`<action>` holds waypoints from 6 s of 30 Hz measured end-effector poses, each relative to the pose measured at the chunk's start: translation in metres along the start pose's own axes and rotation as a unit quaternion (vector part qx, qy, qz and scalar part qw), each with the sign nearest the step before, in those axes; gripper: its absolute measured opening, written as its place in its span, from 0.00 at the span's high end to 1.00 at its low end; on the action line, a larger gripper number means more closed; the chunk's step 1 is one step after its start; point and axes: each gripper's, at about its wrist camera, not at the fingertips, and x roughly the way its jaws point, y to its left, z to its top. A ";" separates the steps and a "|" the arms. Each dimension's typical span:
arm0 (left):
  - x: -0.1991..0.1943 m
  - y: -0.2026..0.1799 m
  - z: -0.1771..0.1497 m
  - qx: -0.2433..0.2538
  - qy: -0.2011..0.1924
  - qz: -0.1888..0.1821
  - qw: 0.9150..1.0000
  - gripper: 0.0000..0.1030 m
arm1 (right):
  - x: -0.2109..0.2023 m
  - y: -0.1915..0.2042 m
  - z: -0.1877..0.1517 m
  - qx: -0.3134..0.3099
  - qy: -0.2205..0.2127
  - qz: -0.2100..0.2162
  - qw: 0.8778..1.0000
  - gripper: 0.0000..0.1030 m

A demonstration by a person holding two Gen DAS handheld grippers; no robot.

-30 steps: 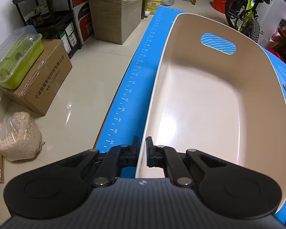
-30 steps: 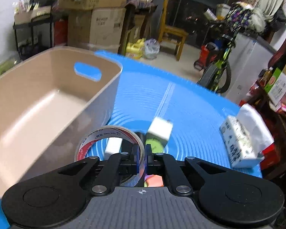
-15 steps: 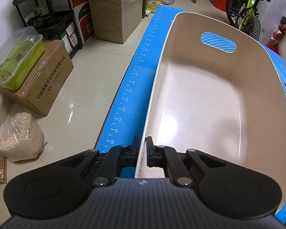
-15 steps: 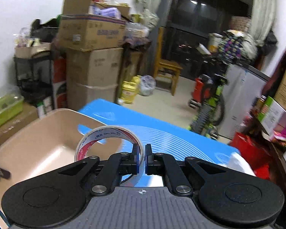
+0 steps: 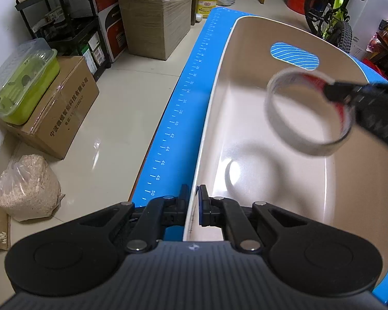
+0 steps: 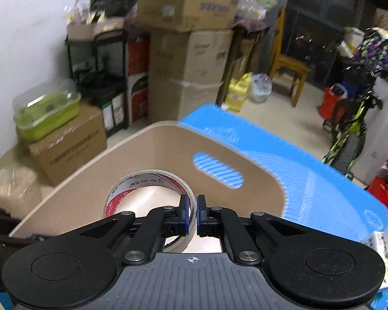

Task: Organize rigid objects
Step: 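Carry the tape roll into the bin and open the right gripper, then move the right tool back to the white medicine bottle, then close the right gripper on the white medicine bottle, then lower the bottle into the tape roll in the bin and release, then move the right tool back to the black remote control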

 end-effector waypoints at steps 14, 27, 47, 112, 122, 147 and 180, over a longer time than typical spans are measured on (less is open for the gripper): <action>0.000 -0.002 0.000 0.000 0.000 0.001 1.000 0.92 | 0.050 0.036 -0.014 -0.063 0.124 0.021 0.990 0.84; 0.000 -0.003 0.000 0.001 0.000 0.002 1.000 0.92 | 0.053 0.031 -0.024 -0.056 0.151 0.029 0.987 0.58; 0.001 -0.001 0.001 0.000 0.000 0.004 1.000 0.92 | -0.093 -0.083 -0.051 0.039 -0.052 -0.023 0.998 0.39; 0.000 -0.005 0.000 0.000 0.000 0.005 1.000 0.91 | -0.021 -0.102 -0.125 -0.197 -0.003 0.108 0.974 0.34; 0.000 -0.005 0.000 0.000 0.000 0.005 1.000 0.91 | -0.064 -0.107 -0.051 -0.137 -0.107 0.085 0.981 0.34; 0.000 -0.006 0.000 0.000 0.000 0.006 1.000 0.91 | 0.040 0.048 -0.031 -0.293 0.113 0.169 0.934 0.34; 0.000 -0.006 0.001 -0.002 0.001 0.004 1.000 0.91 | -0.052 -0.037 -0.020 -0.185 0.018 0.084 0.979 0.27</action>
